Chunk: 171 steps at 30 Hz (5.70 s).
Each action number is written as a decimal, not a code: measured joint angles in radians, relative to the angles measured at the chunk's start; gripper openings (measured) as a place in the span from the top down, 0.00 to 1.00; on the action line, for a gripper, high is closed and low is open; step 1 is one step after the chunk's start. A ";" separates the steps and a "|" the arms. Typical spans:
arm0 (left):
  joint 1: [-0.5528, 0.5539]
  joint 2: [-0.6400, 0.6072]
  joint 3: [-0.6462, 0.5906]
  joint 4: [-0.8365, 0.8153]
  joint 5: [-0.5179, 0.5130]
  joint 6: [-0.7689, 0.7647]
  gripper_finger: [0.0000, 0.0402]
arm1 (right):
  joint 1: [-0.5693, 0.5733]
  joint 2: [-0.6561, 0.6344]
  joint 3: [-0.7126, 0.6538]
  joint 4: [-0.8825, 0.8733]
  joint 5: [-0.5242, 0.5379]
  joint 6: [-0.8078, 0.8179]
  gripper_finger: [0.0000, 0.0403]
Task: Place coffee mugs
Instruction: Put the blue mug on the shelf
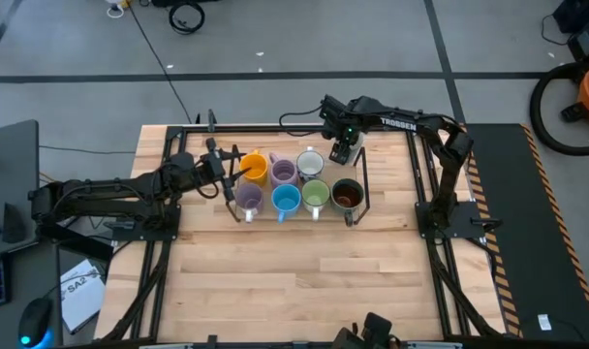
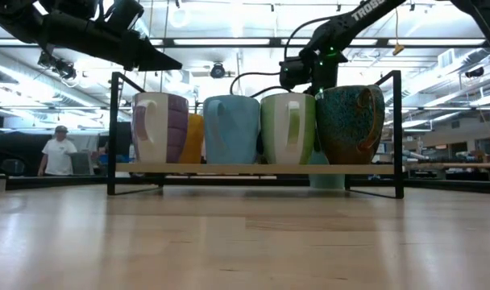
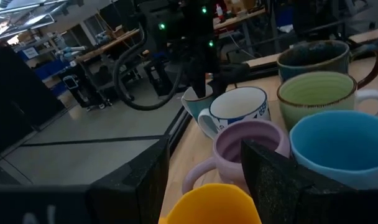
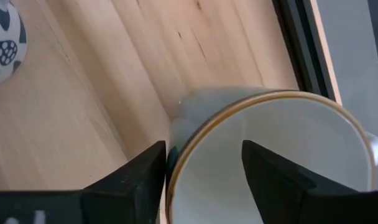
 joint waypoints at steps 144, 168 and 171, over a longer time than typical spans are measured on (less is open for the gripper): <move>0.000 -0.001 0.000 0.092 0.000 -0.034 0.49 | 0.295 -0.133 0.180 -0.316 -0.172 0.006 0.69; 0.000 -0.001 0.000 0.094 0.000 -0.035 0.49 | 0.220 -0.132 0.067 -0.256 -0.171 -0.061 0.72; 0.000 -0.001 0.000 0.094 0.000 -0.035 0.49 | 0.221 -0.132 0.067 -0.258 -0.186 -0.066 0.72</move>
